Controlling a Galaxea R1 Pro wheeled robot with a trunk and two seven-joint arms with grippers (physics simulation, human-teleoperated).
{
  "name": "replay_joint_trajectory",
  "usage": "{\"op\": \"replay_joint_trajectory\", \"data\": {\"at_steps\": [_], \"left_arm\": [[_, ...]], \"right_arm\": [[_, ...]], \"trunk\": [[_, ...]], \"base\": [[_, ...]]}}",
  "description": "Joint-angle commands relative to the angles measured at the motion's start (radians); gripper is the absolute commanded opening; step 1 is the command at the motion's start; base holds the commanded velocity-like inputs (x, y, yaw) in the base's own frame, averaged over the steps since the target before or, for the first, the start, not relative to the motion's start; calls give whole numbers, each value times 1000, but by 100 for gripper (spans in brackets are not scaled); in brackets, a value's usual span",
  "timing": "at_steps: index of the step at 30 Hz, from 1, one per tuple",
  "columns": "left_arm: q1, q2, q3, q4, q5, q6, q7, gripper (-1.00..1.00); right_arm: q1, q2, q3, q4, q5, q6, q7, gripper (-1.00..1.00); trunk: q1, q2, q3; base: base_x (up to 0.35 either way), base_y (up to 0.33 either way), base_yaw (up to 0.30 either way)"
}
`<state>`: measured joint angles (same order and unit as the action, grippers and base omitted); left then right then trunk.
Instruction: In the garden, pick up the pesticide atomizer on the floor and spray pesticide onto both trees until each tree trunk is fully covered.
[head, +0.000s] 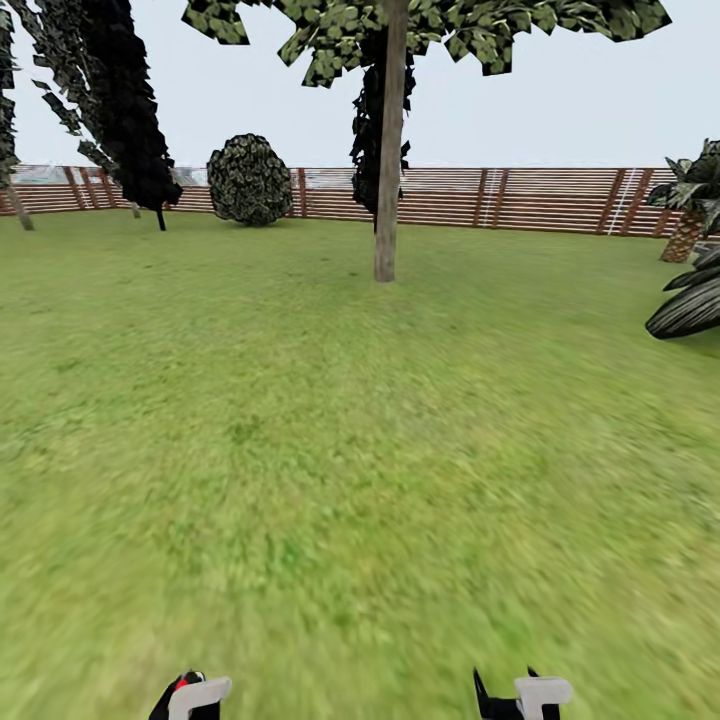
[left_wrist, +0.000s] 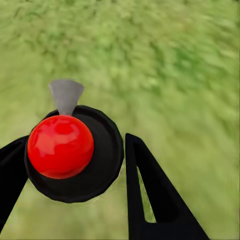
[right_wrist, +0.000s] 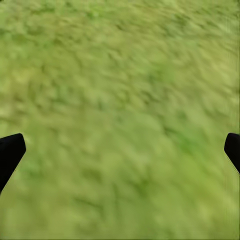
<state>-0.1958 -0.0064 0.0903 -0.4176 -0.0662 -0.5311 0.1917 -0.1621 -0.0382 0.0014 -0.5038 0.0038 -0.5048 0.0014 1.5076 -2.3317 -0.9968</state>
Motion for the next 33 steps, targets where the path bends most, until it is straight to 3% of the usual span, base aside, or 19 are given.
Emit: {"op": "replay_joint_trajectory", "data": {"at_steps": [1,33], "left_arm": [[-1,-1,4,0,-7,-3,3,-100],[-1,-1,3,0,-7,-3,3,-100]], "right_arm": [[0,0,0,1,1,-3,0,100],[0,0,0,1,1,-3,0,100]], "trunk": [[0,0,-1],[0,0,-1]], "base": [[339,0,0],[339,0,0]]}}
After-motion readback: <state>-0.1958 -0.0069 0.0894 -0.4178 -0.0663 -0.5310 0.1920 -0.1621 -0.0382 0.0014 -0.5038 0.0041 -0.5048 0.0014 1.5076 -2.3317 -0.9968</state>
